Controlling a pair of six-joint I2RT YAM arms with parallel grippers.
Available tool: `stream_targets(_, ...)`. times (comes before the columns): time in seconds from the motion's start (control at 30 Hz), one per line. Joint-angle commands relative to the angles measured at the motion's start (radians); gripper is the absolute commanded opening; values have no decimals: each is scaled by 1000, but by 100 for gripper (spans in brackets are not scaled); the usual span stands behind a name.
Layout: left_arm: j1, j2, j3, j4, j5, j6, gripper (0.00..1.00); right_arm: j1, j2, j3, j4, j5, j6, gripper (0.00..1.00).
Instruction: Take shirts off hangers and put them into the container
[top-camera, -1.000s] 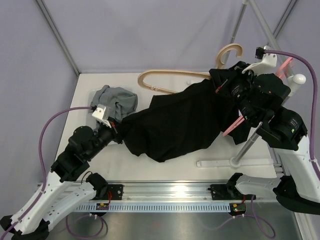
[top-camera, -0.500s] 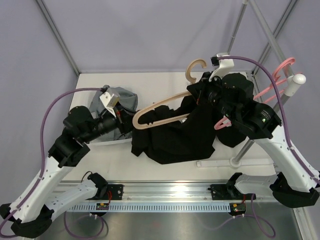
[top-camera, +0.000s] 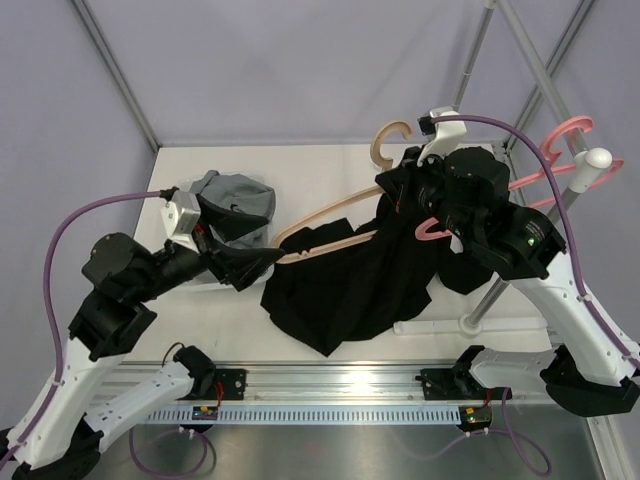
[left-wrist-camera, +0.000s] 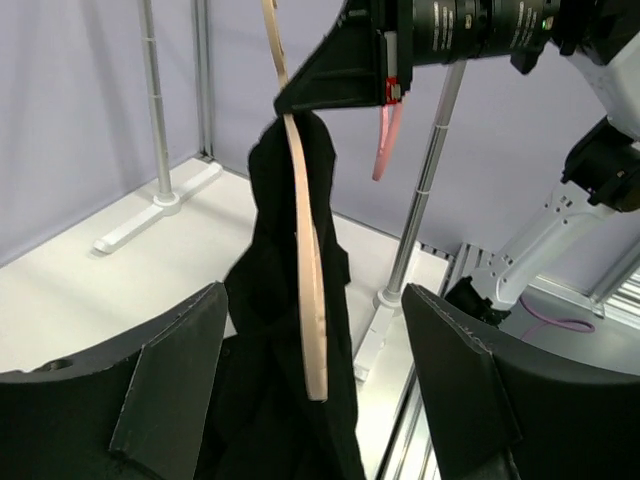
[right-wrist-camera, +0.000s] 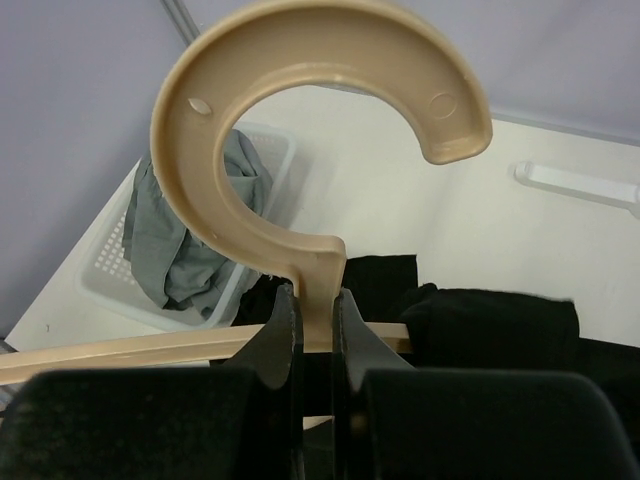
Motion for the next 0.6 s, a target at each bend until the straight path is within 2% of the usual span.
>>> stream_targets(0.0, 2, 37, -9, 50, 68, -6, 72, -8, 6, 62, 40, -15, -33, 0)
stream_targets(0.2, 0, 98, -11, 77, 79, -19, 71, -8, 11, 89, 26, -26, -38, 0)
stream_targets(0.23, 0, 117, -18, 94, 85, -23, 68, -8, 11, 97, 23, -36, -38, 0)
stream_targets(0.27, 0, 129, -17, 117, 109, -32, 40, -8, 11, 97, 21, -42, -38, 0)
stream_targets(0.33, 0, 172, -14, 131, 119, -45, 3, -8, 2, 97, 20, -81, -50, 0)
stream_targets(0.37, 0, 184, 2, 128, 114, -51, 0, -8, -4, 94, 15, -98, -55, 9)
stream_targets(0.4, -1, 190, 6, 131, 91, -57, 0, -8, -10, 91, 9, -108, -53, 49)
stream_targets(0.43, 0, 184, 6, 140, 42, -62, 0, -8, -12, 89, -15, -105, -50, 62)
stream_targets(0.5, -1, 174, 28, 118, -36, -63, 0, -8, -23, 83, -46, -90, -41, 77)
stream_targets(0.53, -1, 169, 48, 92, -129, -57, 0, -6, -30, 62, -64, -84, -30, 83)
stream_targets(0.57, 0, 174, 72, 62, -169, -43, 0, -6, -39, 45, -68, -79, -26, 85)
